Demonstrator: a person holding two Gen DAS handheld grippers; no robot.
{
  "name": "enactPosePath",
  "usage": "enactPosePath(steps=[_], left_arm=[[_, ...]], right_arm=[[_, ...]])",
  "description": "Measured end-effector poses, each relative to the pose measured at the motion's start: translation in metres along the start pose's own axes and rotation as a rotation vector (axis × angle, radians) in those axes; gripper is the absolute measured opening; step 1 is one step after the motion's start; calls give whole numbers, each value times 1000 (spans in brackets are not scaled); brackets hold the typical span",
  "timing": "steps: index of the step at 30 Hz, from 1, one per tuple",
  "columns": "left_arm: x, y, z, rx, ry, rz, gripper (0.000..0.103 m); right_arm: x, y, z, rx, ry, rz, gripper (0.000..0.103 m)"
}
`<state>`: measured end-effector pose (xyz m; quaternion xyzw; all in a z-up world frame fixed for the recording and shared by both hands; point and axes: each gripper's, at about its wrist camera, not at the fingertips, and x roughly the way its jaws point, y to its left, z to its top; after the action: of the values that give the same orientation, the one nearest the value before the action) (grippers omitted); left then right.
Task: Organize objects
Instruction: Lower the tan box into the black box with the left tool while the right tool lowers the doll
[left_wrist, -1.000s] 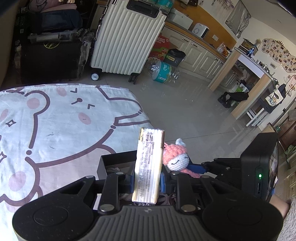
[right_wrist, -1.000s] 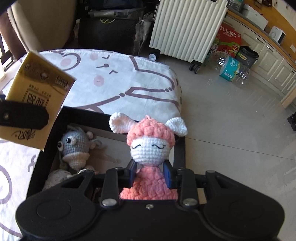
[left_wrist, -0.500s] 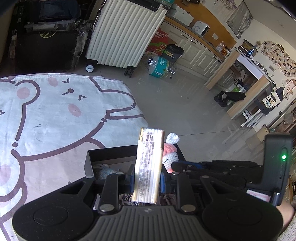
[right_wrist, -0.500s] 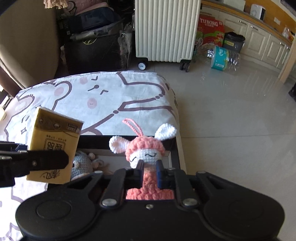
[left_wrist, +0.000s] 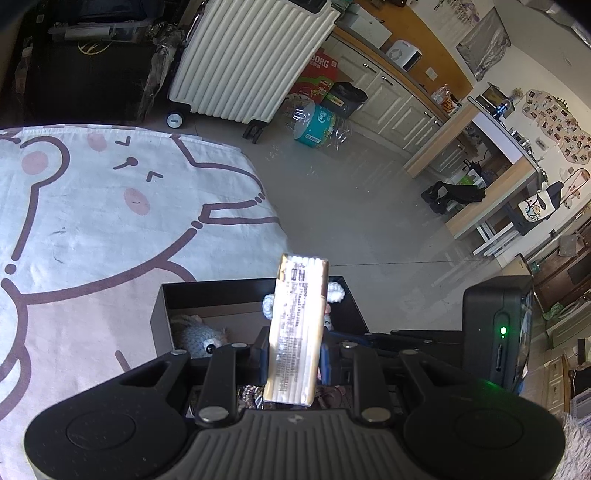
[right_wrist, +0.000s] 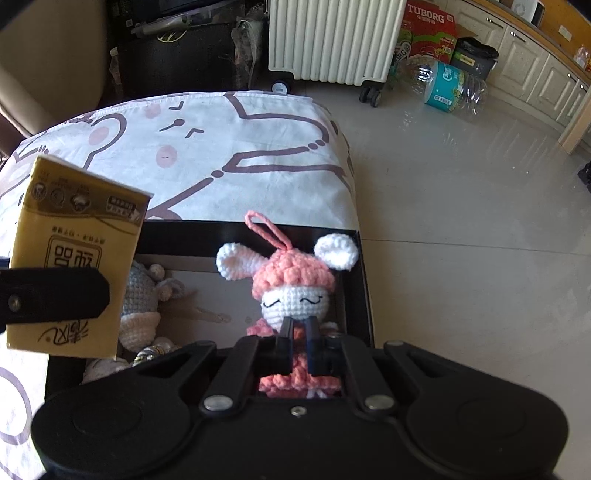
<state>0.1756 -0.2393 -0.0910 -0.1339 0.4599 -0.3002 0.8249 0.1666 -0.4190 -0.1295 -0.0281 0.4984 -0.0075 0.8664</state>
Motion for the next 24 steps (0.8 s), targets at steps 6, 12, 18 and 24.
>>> enactPosePath(steps=[6,12,18,24], left_arm=[[11,1,-2,-27,6,-18,26],[27,-3,-4,-39,20,-24,26],[40,-2,-7,-62,22,-13,26],[51,0,-9,-59,32,61,61]], right_arm=[[1,-2,-2,12,-7,10,7],[-18,-8,-2,76,-46,77,6],[-26,-12,-5,85,-52,70,6],[-30,-18,-9,100,-55,72,6]])
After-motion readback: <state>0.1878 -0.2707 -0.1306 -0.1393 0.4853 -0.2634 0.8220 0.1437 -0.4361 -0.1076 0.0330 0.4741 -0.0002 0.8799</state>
